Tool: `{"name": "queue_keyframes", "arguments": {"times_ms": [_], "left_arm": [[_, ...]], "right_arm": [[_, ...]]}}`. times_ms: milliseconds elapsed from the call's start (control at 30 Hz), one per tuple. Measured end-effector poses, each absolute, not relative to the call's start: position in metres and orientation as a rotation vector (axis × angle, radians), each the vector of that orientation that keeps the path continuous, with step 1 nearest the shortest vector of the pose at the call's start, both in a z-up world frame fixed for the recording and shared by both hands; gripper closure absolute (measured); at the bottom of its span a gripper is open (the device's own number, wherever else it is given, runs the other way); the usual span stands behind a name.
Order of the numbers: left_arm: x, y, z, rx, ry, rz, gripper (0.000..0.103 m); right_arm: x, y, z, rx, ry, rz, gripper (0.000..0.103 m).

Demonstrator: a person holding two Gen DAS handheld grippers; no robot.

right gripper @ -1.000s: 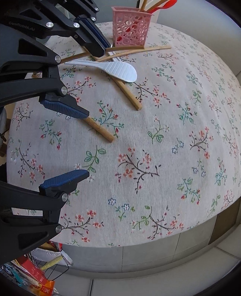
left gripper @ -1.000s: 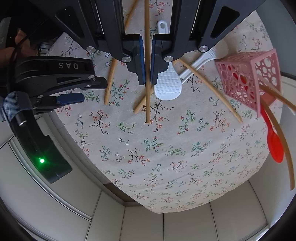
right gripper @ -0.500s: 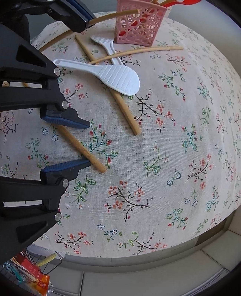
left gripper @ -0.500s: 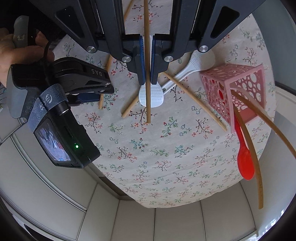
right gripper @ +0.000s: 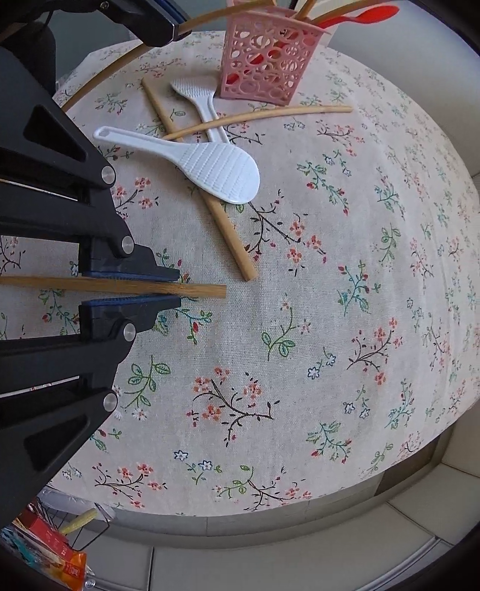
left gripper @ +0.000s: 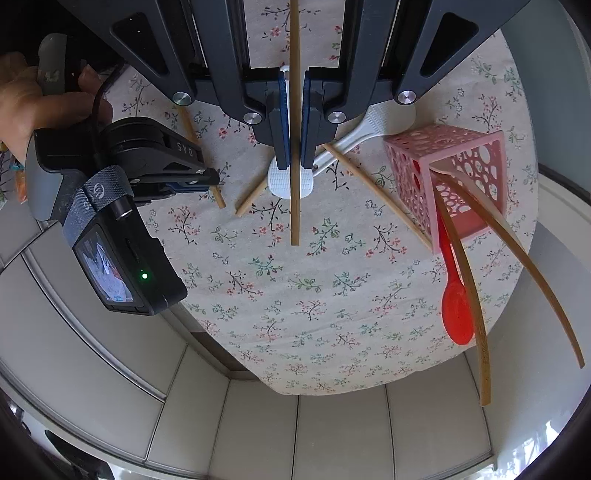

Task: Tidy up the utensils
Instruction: 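Grasp a wooden chopstick with the left tool while the right tool grasps another chopstick, then lift both held chopsticks upright and carry them over the pink basket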

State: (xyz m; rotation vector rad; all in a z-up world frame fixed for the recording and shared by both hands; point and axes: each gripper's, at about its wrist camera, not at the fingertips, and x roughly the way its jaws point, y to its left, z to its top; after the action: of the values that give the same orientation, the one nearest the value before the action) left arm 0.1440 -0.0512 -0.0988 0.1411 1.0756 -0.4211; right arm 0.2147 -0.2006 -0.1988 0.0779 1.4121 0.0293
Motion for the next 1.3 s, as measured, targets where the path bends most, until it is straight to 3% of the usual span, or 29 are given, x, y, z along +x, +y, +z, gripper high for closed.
{"name": "queue_keyframes", "arguments": {"times_ms": [867,1300], "left_arm": [[0.096,0.006,0.027,-0.034,0.562,-0.344,0.097],[0.093,0.048,0.057,-0.056,0.416,-0.180,0.097]], "right_arm": [[0.153,-0.161,-0.028,0.053,0.789,0.189,0.096],[0.157,-0.149,0.022,0.125,0.588,0.287,0.096]]}}
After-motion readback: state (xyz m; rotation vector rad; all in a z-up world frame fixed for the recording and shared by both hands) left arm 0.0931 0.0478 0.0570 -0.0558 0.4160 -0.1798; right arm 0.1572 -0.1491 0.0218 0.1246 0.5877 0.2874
